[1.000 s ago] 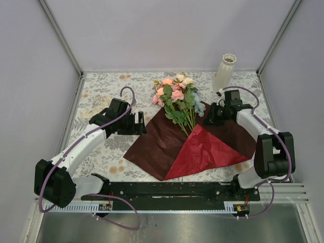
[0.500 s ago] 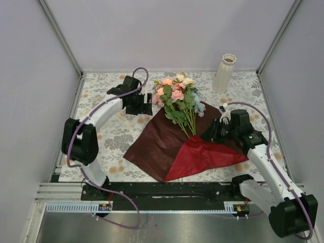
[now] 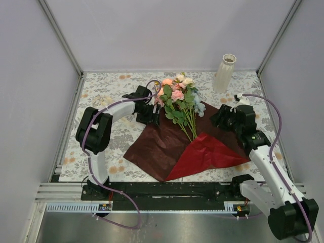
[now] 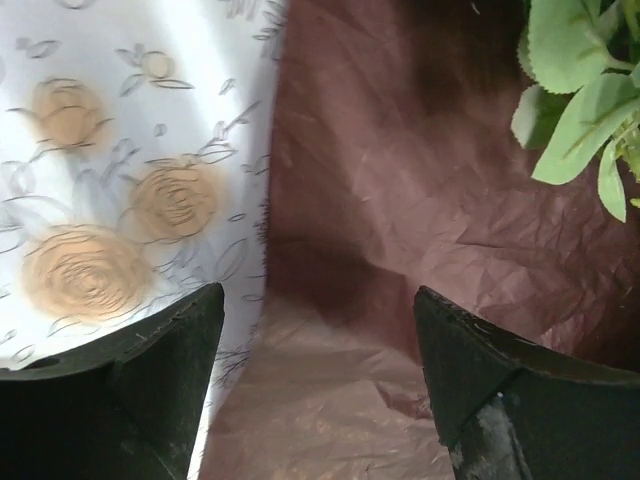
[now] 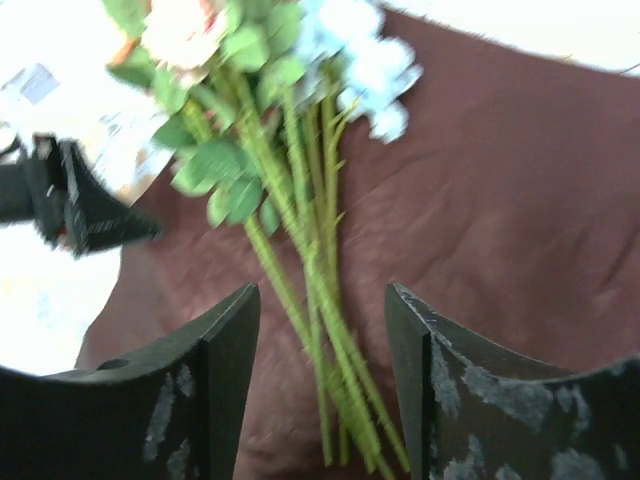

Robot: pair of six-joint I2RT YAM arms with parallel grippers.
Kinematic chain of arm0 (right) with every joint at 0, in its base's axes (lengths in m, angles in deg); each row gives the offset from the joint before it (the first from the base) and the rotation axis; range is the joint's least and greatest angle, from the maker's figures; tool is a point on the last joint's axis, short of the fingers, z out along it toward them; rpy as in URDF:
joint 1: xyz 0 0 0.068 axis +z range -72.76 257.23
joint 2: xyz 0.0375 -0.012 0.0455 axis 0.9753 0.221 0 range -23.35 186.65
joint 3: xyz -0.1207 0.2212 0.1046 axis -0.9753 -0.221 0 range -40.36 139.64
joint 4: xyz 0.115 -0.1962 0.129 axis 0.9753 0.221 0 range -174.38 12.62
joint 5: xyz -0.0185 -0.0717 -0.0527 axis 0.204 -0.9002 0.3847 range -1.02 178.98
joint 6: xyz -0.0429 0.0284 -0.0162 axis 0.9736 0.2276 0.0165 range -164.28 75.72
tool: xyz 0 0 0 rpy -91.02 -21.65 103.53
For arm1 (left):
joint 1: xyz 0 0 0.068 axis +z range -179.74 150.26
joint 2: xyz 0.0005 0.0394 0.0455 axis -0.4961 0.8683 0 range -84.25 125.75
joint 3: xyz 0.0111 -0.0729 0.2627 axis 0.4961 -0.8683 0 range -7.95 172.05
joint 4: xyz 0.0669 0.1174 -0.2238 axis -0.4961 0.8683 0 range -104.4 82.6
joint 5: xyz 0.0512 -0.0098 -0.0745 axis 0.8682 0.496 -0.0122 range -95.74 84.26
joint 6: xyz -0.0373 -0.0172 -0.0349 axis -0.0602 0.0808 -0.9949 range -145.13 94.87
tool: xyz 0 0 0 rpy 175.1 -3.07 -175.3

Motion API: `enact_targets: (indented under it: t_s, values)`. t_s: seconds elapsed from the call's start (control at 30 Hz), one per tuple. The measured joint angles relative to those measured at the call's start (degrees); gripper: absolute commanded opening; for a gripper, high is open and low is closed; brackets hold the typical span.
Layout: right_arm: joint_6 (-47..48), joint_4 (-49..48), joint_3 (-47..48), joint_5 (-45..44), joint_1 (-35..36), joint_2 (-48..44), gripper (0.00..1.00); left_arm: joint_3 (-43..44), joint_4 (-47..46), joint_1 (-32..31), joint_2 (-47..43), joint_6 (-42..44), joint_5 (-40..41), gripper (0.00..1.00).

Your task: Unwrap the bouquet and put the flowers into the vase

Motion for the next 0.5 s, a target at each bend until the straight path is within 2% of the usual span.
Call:
enact_targets:
  t_s: [0.13, 0.27, 0.33, 0.4, 0.5]
  values:
    - [3.13, -1.9, 4.15, -3.78, -4.55, 7.76, 0.76, 0.09, -1.42, -1.16, 1.77, 0.04, -1.38, 0.61]
    - [5.09, -3.39, 8.59, -3.04, -9.88, 16.72, 0.8, 0.13, -3.1, -0.96, 2.51, -0.42, -1.95, 0.19]
    - [5.55, -4.2, 10.47, -1.53, -12.83, 21.16, 0.85, 0.13, -3.32, -0.81, 2.82, -0.52, -1.86, 0.06]
    - [5.53, -5.25, 11.89, -0.15, -15.76, 25.05, 0.86, 0.28, -3.54, -0.76, 2.86, -0.7, -1.73, 0.0]
    - [5.46, -6.45, 15.28, 2.75, -20.57, 32.37, 0.86, 1.81, -3.48, -0.76, 3.17, -1.11, -1.53, 0.0]
